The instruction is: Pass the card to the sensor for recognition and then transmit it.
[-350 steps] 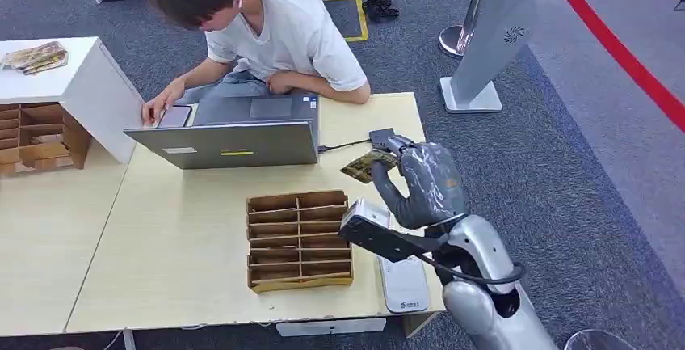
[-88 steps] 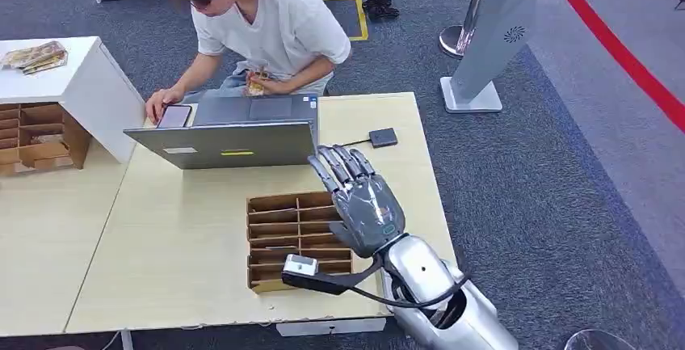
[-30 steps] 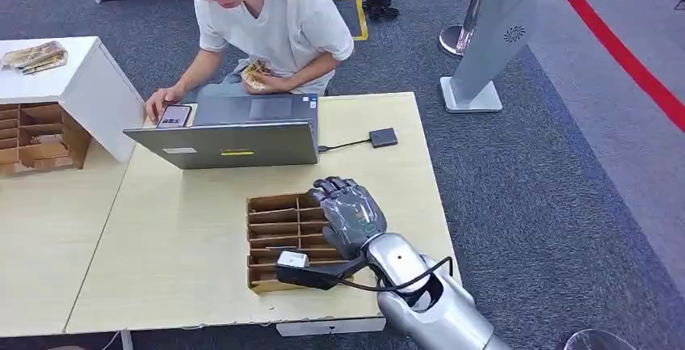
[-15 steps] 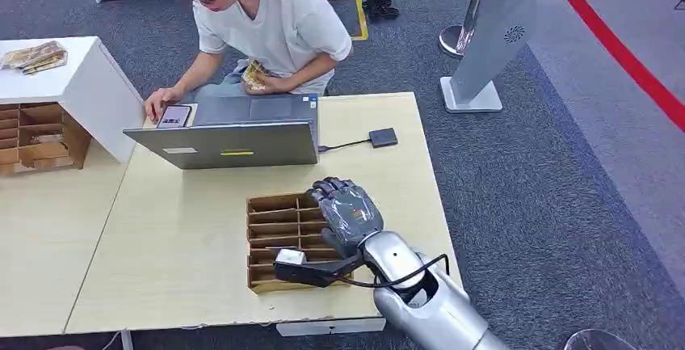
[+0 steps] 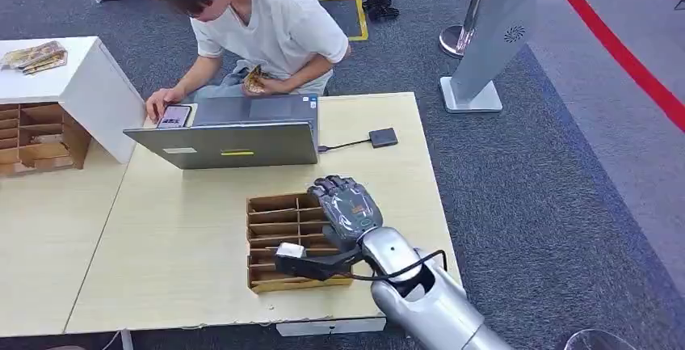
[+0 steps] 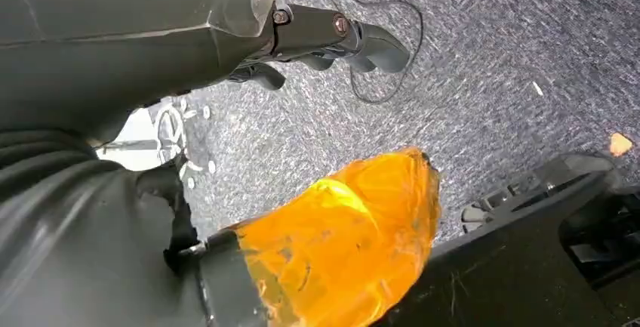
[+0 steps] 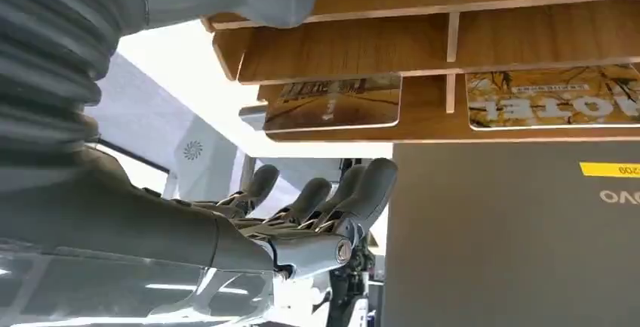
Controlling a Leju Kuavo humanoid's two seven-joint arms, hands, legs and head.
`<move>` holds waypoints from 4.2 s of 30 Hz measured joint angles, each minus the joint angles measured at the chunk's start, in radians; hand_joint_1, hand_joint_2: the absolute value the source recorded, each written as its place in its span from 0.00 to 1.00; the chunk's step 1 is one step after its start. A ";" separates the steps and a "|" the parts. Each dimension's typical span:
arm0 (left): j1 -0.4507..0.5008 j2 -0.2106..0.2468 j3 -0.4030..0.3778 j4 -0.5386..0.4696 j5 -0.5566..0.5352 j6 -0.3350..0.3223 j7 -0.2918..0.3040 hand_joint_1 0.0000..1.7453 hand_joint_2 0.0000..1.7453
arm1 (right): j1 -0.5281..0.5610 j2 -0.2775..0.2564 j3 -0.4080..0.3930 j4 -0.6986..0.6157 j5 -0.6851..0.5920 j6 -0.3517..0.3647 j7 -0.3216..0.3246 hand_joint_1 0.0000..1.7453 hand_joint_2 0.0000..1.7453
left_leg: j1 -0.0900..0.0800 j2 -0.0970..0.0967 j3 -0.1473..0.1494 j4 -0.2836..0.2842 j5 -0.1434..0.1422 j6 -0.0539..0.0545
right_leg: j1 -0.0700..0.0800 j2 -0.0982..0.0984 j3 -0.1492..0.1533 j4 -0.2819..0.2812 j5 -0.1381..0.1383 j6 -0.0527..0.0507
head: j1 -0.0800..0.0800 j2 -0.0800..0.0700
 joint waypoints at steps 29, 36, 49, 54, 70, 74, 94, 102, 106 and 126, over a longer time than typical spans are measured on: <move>-0.001 -0.001 -0.005 -0.002 -0.017 -0.010 0.000 0.00 0.00 | -0.042 0.019 -0.022 0.045 0.000 -0.007 -0.005 0.94 1.00 | 0.000 0.000 0.000 0.000 0.000 0.000 | 0.000 0.000 0.000 0.000 0.000 0.000 | 0.000 0.000; 0.000 -0.001 -0.005 -0.002 -0.018 -0.010 -0.001 0.00 0.00 | -0.042 0.018 -0.023 -0.029 0.014 -0.027 -0.020 0.98 1.00 | 0.000 0.000 0.000 0.000 0.000 0.000 | 0.000 0.000 0.000 0.000 0.000 0.000 | 0.000 0.000; 0.002 0.000 0.003 -0.002 -0.018 -0.001 -0.013 0.00 0.00 | -0.049 -0.003 -0.027 -0.270 -0.007 -0.024 -0.045 1.00 1.00 | 0.000 0.000 0.000 0.000 0.000 0.000 | 0.000 0.000 0.000 0.000 0.000 0.000 | 0.000 0.000; 0.002 0.000 0.003 -0.002 -0.018 0.000 -0.015 0.00 0.00 | -0.051 -0.008 -0.027 -0.307 -0.010 -0.027 -0.048 1.00 1.00 | 0.000 0.000 0.000 0.000 0.000 0.000 | 0.000 0.000 0.000 0.000 0.000 0.000 | 0.000 0.000; 0.015 0.000 0.012 -0.002 -0.056 0.000 -0.034 0.00 0.00 | -0.173 -0.014 -0.031 -0.494 -0.042 -0.002 -0.081 1.00 1.00 | 0.000 0.000 0.000 0.000 0.000 0.000 | 0.000 0.000 0.000 0.000 0.000 0.000 | 0.000 0.000; 0.002 -0.001 0.010 -0.002 -0.083 -0.031 -0.013 0.00 0.00 | -0.238 0.001 -0.029 -0.454 -0.027 0.021 -0.071 1.00 1.00 | 0.000 0.000 0.000 0.000 0.001 0.000 | 0.000 0.000 0.000 0.000 0.001 0.000 | 0.000 0.000; -0.004 -0.002 -0.016 -0.002 -0.136 -0.039 -0.015 0.00 0.00 | -0.421 0.070 0.002 -0.093 0.171 0.105 0.028 1.00 1.00 | 0.000 0.000 0.000 0.000 0.001 0.000 | 0.000 0.000 0.000 0.001 0.001 0.000 | 0.000 0.000; -0.005 -0.002 -0.022 -0.002 -0.140 -0.039 -0.015 0.00 0.00 | -0.452 0.078 0.021 0.011 0.200 0.142 0.033 0.00 1.00 | 0.000 0.000 0.000 0.000 0.001 0.000 | 0.000 0.000 0.000 0.001 0.001 0.000 | 0.000 0.000; -0.005 -0.002 -0.022 -0.002 -0.139 -0.038 -0.015 0.00 0.00 | -0.461 0.081 0.029 0.042 0.200 0.167 0.034 0.00 1.00 | 0.000 0.000 0.000 0.000 0.001 0.000 | 0.000 0.000 0.000 0.001 0.001 0.000 | 0.000 0.000; 0.004 -0.001 -0.019 -0.002 -0.086 -0.004 -0.023 0.00 0.00 | -0.369 0.052 -0.003 -0.110 0.036 0.037 -0.029 0.00 0.00 | 0.000 -0.001 0.000 0.000 0.001 0.000 | 0.000 0.000 -0.001 0.000 0.000 0.000 | 0.000 0.000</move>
